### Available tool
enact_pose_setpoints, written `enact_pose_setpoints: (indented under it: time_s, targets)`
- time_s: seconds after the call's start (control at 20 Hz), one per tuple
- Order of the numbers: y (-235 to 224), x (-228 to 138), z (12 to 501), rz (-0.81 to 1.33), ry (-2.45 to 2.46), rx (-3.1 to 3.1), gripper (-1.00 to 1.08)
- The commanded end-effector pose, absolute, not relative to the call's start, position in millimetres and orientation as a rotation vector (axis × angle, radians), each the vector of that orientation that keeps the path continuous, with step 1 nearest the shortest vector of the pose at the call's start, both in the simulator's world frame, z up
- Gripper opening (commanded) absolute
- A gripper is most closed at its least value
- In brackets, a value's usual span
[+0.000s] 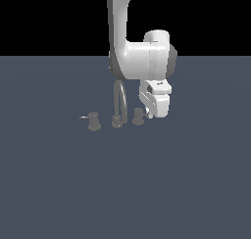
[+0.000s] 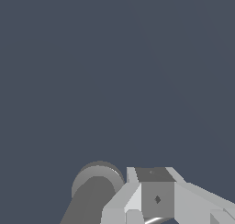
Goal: Turn on the faucet by rotating a designated handle.
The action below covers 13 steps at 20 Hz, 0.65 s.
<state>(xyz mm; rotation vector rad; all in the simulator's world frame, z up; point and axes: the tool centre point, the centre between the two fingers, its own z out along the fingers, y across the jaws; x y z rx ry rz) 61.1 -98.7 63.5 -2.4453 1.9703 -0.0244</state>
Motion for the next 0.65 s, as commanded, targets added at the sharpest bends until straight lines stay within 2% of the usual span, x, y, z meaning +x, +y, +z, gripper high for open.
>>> enact_pose_setpoints:
  time_s: [0.0, 0.15, 0.2, 0.6]
  targets:
    - [-79, 52, 63, -0.004, 1.947, -2.464, -1.00]
    - [-74, 47, 63, -0.001, 1.947, -2.465, -1.00]
    - [-93, 50, 63, -0.016, 1.976, -2.446, -1.00]
    - [-37, 48, 63, -0.001, 1.949, -2.465, -1.00]
